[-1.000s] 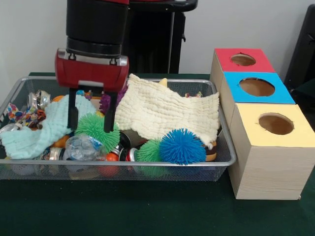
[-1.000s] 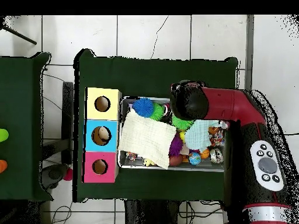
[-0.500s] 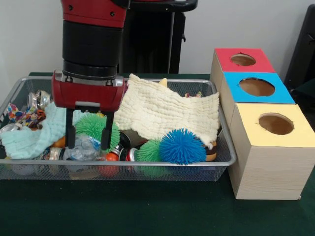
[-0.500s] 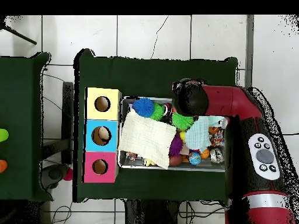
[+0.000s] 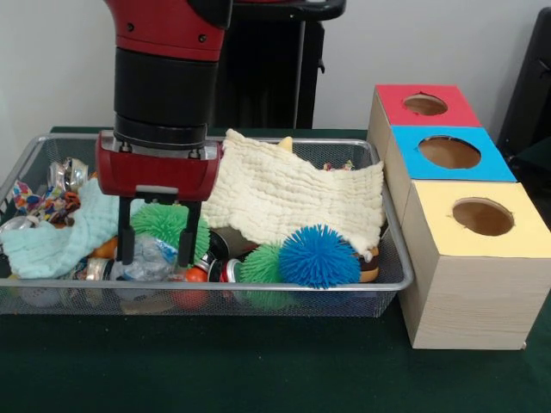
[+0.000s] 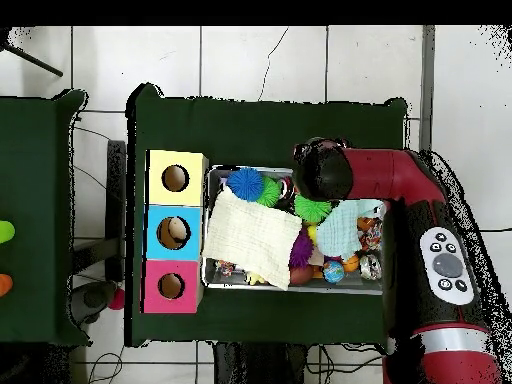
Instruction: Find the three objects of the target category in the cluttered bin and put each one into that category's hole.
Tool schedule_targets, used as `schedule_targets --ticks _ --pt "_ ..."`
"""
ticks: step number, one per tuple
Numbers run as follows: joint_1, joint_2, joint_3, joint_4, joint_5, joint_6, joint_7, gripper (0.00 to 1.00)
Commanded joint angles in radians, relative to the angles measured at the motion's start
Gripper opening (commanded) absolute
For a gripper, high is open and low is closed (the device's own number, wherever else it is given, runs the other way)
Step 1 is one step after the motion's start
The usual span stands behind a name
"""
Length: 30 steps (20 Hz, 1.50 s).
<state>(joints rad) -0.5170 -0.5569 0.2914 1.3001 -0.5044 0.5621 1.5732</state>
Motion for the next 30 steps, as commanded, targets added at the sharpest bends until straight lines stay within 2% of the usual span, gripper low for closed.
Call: schedule_targets --ticks 1,6,12,30 --pt "0.022 0.006 0.004 0.042 -0.038 0.149 -0.102 1.00" --pt "0.025 -0.003 -0.005 0.062 -0.030 0.180 -0.098 1.00" --pt "0.021 0.025 -0.014 0.063 -0.052 0.170 -0.104 1.00" --pt "-0.021 0.023 -0.011 0.108 -0.095 0.136 -0.158 1.00"
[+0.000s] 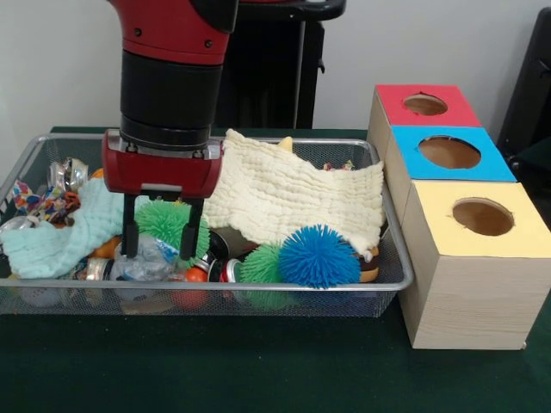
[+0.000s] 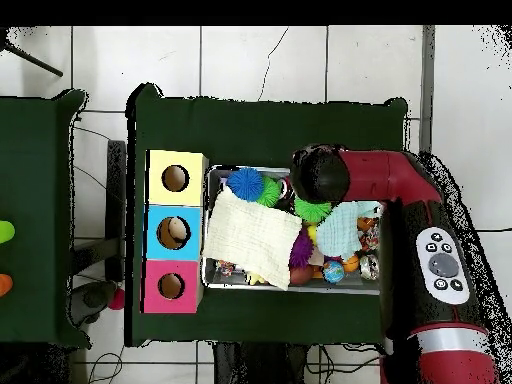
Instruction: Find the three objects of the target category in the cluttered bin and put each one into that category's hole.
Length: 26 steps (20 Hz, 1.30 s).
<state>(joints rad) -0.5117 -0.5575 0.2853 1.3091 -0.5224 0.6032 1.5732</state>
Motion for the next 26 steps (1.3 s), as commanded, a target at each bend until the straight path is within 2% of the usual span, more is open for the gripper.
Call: schedule_targets --ticks 1,6,19,26 --pt "-0.028 0.025 -0.005 0.102 -0.080 0.092 -0.162 1.00" --pt "-0.040 0.021 -0.004 0.122 -0.091 0.072 -0.169 1.00" --pt "-0.037 0.025 -0.017 0.156 -0.087 0.052 -0.111 1.00" --pt "-0.044 0.046 -0.016 0.163 -0.089 0.004 -0.080 1.00"
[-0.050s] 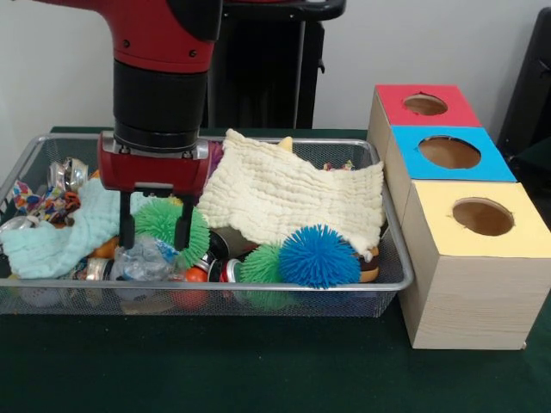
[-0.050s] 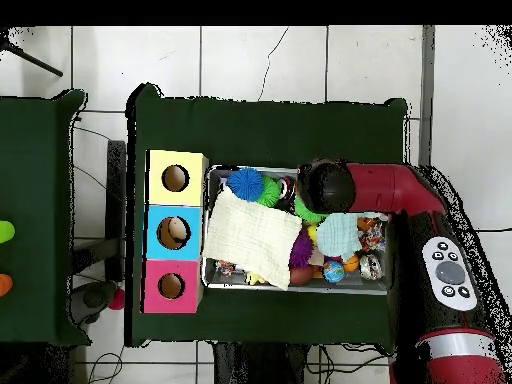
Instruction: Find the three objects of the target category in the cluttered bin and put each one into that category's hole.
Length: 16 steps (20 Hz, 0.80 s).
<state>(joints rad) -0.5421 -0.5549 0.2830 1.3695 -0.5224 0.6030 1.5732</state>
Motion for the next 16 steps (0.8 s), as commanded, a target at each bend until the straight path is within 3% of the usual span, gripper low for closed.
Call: schedule_targets --ticks 1,16 --pt "-0.014 0.047 -0.013 0.103 -0.088 0.008 -0.081 1.00" --pt "-0.023 0.069 -0.013 0.117 -0.131 -0.031 -0.079 1.00"
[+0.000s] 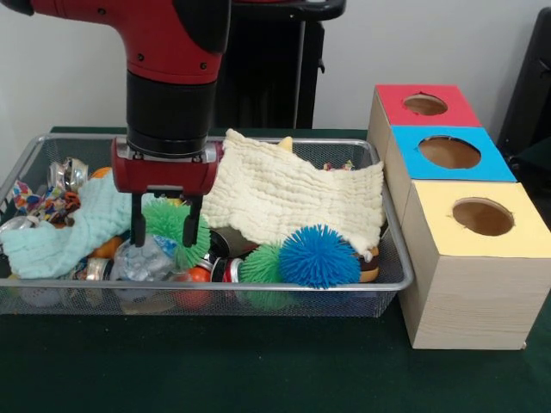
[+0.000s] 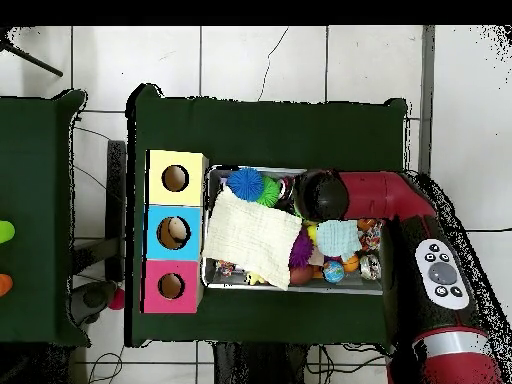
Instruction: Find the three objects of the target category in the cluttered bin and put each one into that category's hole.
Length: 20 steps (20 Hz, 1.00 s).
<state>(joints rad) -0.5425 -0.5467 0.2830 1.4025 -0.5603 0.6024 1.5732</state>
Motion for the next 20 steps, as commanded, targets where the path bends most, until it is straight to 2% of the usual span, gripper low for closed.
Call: schedule_targets --ticks 1,9,20 --pt "-0.022 0.059 -0.013 0.083 -0.100 -0.040 -0.075 1.00" --pt "-0.026 0.060 -0.004 0.071 -0.142 -0.065 -0.074 1.00" --pt "-0.038 0.067 0.006 0.089 -0.138 -0.130 -0.029 1.00"
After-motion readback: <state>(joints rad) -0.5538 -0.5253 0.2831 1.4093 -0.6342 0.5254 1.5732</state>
